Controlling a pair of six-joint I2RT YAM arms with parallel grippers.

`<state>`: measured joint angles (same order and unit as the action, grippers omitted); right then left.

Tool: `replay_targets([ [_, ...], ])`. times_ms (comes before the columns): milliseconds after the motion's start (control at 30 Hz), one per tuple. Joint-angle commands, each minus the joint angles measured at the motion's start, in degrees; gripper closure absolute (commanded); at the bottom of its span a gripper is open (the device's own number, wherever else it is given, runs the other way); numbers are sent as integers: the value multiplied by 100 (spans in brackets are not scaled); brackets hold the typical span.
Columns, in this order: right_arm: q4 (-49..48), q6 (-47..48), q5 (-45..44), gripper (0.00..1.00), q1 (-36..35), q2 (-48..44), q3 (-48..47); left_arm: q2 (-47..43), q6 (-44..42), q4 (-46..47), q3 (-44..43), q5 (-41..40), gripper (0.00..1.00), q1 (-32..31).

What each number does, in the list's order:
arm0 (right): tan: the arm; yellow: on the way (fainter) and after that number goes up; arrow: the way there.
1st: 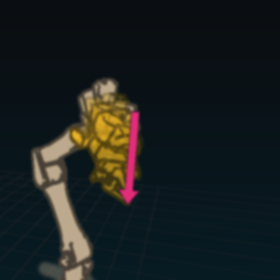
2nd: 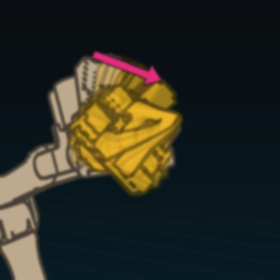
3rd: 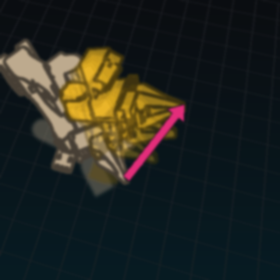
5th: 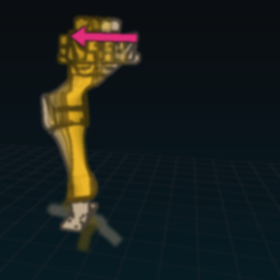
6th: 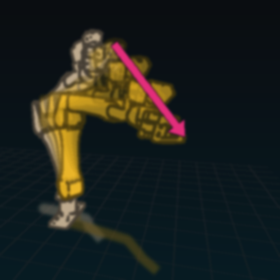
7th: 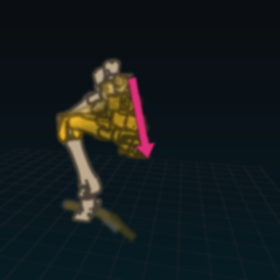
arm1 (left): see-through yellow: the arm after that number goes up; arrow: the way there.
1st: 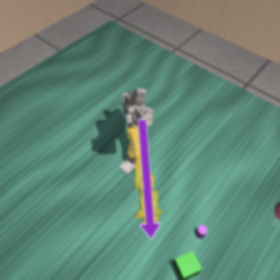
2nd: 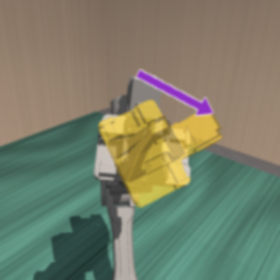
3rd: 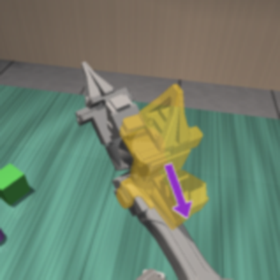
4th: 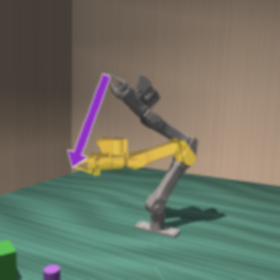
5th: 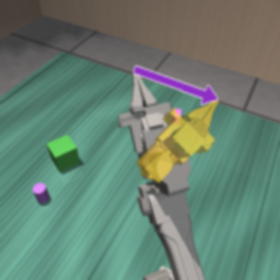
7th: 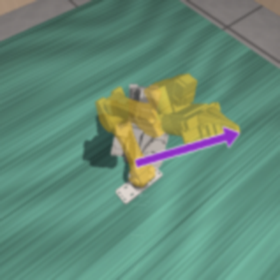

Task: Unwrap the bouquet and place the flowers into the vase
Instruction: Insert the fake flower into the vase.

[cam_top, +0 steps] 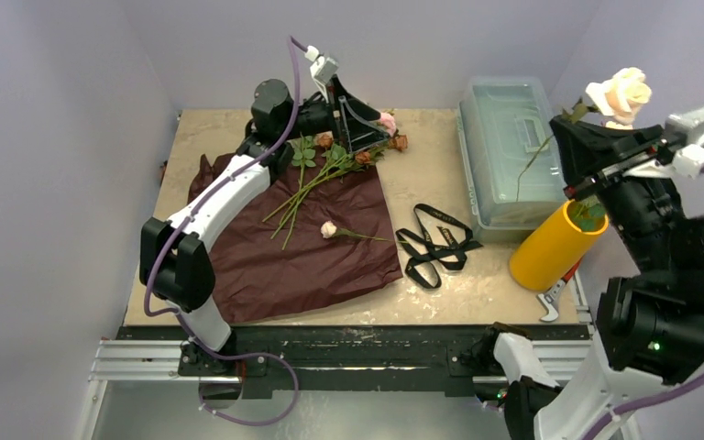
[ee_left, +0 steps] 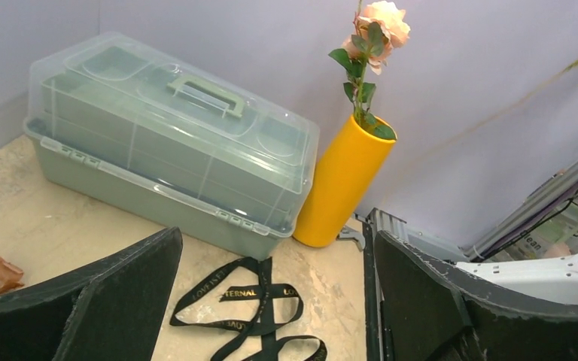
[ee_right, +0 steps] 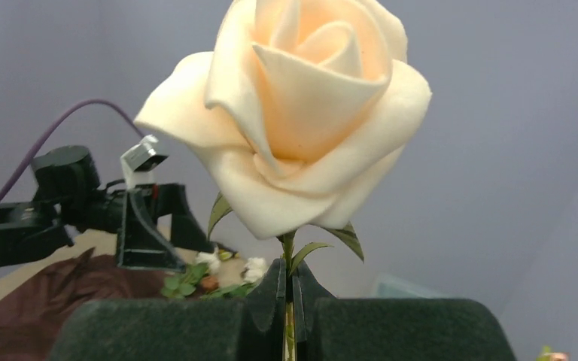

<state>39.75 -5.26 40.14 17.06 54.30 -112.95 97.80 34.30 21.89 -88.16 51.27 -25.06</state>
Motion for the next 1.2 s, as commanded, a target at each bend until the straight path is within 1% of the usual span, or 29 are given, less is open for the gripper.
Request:
replay_targets([
  [0, 507, 578, -853, 100, 349, 142, -946, -42, 34, 266, 72, 138, 0, -34],
  [167, 694, 937, -1418, 100, 766, 336, -1802, 26, 82, 387, 11, 196, 0, -34],
  [300, 815, 1071, -1854, 100, 1074, 503, -2178, 44, -173, 181, -131, 208, 0, -34],
  [400, 945, 1101, -1927, 100, 1448, 593, -2385, 104, -202, 94, -208, 251, 0, -34],
  [500, 1008, 1113, -2054, 100, 1735, 526, -2311, 152, -152, 88, -210, 261, 0, -34],
  [633, 1145, 1261, -2381, 100, 1884, 503, -2286, 306, -54, 63, -297, 320, 0, -34],
  [867, 1092, 1397, -2686, 100, 1898, 560, -2143, 634, -15, -19, -679, 390, 0, -34],
  [1000, 1132, 1444, -2806, 100, 1906, 709, -2252, 711, -25, -5, -751, 371, 0, -34],
  [1167, 906, 1464, -2871, 100, 1906, 637, -1748, 726, -316, -270, -805, 384, 0, -34],
])
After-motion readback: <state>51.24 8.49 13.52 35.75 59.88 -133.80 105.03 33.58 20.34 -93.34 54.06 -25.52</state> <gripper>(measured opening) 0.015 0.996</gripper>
